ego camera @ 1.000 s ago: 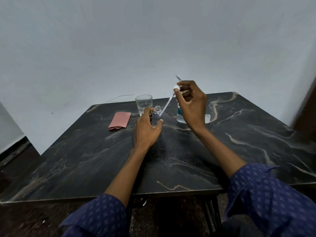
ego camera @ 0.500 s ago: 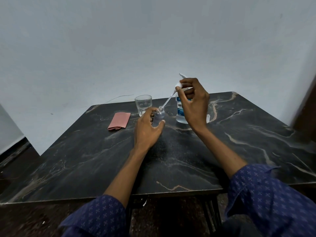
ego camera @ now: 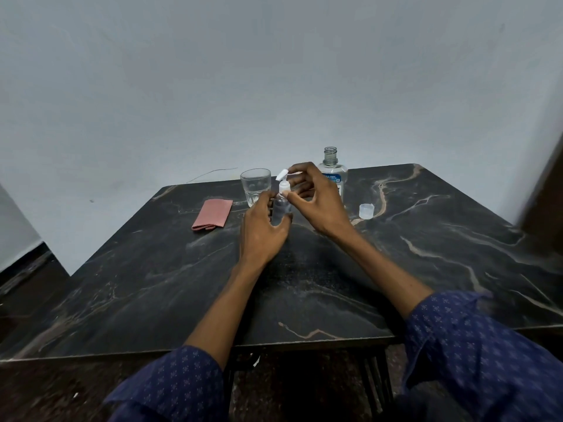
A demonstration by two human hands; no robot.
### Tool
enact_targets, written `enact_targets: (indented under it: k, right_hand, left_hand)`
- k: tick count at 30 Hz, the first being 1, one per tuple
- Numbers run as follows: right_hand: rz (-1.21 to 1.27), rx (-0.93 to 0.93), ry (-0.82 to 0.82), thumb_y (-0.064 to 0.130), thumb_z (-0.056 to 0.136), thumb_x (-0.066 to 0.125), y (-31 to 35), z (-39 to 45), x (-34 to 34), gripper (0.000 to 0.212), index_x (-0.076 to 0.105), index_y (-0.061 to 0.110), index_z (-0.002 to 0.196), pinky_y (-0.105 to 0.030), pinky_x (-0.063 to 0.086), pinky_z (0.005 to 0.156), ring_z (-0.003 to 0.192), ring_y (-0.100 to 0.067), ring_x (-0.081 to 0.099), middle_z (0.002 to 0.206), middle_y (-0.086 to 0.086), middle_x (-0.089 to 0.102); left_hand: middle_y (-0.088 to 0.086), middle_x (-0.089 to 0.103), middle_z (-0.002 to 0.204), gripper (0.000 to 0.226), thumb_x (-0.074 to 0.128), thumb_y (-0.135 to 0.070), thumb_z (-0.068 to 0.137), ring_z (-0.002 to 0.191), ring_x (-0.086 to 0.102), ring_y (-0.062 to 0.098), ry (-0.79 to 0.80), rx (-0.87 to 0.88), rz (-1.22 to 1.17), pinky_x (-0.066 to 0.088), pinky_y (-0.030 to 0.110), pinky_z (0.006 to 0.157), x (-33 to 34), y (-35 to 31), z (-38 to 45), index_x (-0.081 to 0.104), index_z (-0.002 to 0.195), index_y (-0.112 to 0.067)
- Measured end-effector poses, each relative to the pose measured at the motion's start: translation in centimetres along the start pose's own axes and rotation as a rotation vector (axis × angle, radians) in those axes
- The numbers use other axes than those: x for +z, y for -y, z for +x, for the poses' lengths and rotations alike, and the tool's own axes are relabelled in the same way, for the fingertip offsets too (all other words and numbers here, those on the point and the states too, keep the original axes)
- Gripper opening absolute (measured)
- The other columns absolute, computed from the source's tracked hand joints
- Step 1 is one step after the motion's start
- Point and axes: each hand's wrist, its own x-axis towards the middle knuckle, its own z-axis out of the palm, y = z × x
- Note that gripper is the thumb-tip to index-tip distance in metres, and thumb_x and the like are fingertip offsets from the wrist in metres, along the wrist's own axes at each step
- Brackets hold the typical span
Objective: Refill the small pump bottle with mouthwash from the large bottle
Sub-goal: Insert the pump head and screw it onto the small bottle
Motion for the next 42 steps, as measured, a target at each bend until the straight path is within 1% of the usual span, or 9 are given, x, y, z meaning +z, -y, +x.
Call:
enact_targets:
  k: [4, 8, 16, 21, 24, 31, 33, 37, 42]
  right_hand:
    - [-0.025, 0.102, 0.055, 0.02, 0.096, 0.077, -0.39, 0.3, -0.08, 0.033, 0.072, 0.013, 0.128, -0.026, 0.061, 0.092, 0.1, -0.009, 0.073, 0.11, 0.001, 0.076]
    - [-0.07, 0.086, 0.065, 0.022, 0.096, 0.076, -0.22, 0.32, -0.19, 0.032, 0.073, 0.014, 0.127, -0.024, 0.059, 0.092, 0.1, -0.008, 0.071, 0.111, 0.006, 0.073]
    - [-0.015, 0.153, 0.01, 0.041, 0.084, 0.087, -0.11, -0.1, -0.17, 0.037, 0.066, 0.017, 0.102, -0.02, 0.058, 0.073, 0.082, -0.007, 0.068, 0.093, 0.008, 0.071]
    - [0.025, 0.192, 0.032, 0.03, 0.1, 0.071, 0.02, 0.3, -0.05, 0.027, 0.068, 0.015, 0.122, -0.019, 0.052, 0.086, 0.103, -0.006, 0.068, 0.116, 0.004, 0.071]
    - [0.052, 0.232, 0.075, 0.028, 0.102, 0.069, -0.11, 0.37, -0.05, 0.026, 0.073, 0.014, 0.123, -0.018, 0.05, 0.087, 0.106, -0.007, 0.069, 0.117, 0.003, 0.074]
    - [0.143, 0.312, 0.025, 0.046, 0.09, 0.08, -0.32, 0.05, -0.06, 0.035, 0.07, 0.015, 0.103, -0.034, 0.059, 0.087, 0.098, -0.021, 0.073, 0.1, 0.0, 0.076]
    - [0.167, 0.315, 0.05, 0.04, 0.097, 0.074, -0.26, 0.19, -0.03, 0.029, 0.072, 0.016, 0.112, -0.034, 0.059, 0.093, 0.105, -0.018, 0.07, 0.109, 0.001, 0.074]
    - [0.143, 0.293, 0.107, 0.016, 0.099, 0.07, -0.26, 0.4, -0.02, 0.026, 0.073, 0.014, 0.125, -0.006, 0.049, 0.08, 0.103, -0.002, 0.066, 0.118, 0.004, 0.071]
    - [0.106, 0.265, 0.103, 0.018, 0.095, 0.078, -0.57, 0.41, -0.13, 0.028, 0.074, 0.014, 0.122, -0.018, 0.054, 0.087, 0.102, -0.01, 0.071, 0.113, 0.002, 0.075]
  left_hand:
    - [-0.005, 0.071, 0.125, 0.05, 0.076, -0.038, 0.095, 0.107, 0.069, 0.014, 0.022, 0.0, -0.007, 0.063, 0.045, 0.091, 0.13, -0.04, 0.01, 0.052, 0.138, -0.033]
    - [-0.003, 0.07, 0.134, 0.057, 0.077, -0.037, 0.095, 0.117, 0.067, 0.017, 0.05, -0.009, -0.016, 0.059, 0.042, 0.096, 0.23, 0.09, 0.01, 0.049, 0.145, -0.034]
    - [-0.017, 0.067, 0.112, 0.041, 0.077, -0.031, 0.095, 0.101, 0.065, -0.003, 0.078, -0.004, -0.052, 0.062, 0.034, 0.084, 0.65, 0.51, 0.15, 0.051, 0.126, -0.038]
    - [-0.011, 0.07, 0.115, 0.044, 0.077, -0.031, 0.095, 0.103, 0.07, 0.008, 0.105, -0.022, -0.063, 0.064, 0.042, 0.09, 0.87, 0.58, 0.3, 0.052, 0.132, -0.031]
    - [-0.006, 0.07, 0.121, 0.048, 0.077, -0.03, 0.096, 0.107, 0.07, 0.014, 0.124, -0.038, -0.057, 0.063, 0.045, 0.093, 0.9, 0.57, 0.34, 0.051, 0.137, -0.028]
    - [-0.012, 0.068, 0.119, 0.051, 0.076, -0.032, 0.097, 0.104, 0.068, 0.009, 0.119, -0.042, -0.062, 0.059, 0.033, 0.088, 0.86, 0.36, 0.18, 0.049, 0.141, -0.033]
    - [-0.009, 0.069, 0.12, 0.05, 0.075, -0.032, 0.098, 0.105, 0.068, 0.012, 0.119, -0.043, -0.056, 0.06, 0.037, 0.09, 0.9, 0.45, 0.25, 0.05, 0.14, -0.031]
    - [-0.007, 0.071, 0.125, 0.049, 0.073, -0.033, 0.099, 0.111, 0.069, 0.013, 0.143, -0.046, -0.067, 0.059, 0.04, 0.096, 0.93, 0.5, 0.26, 0.05, 0.141, -0.032]
    - [-0.009, 0.071, 0.13, 0.049, 0.074, -0.033, 0.098, 0.115, 0.068, 0.011, 0.147, -0.044, -0.076, 0.058, 0.035, 0.094, 0.9, 0.64, 0.37, 0.051, 0.142, -0.034]
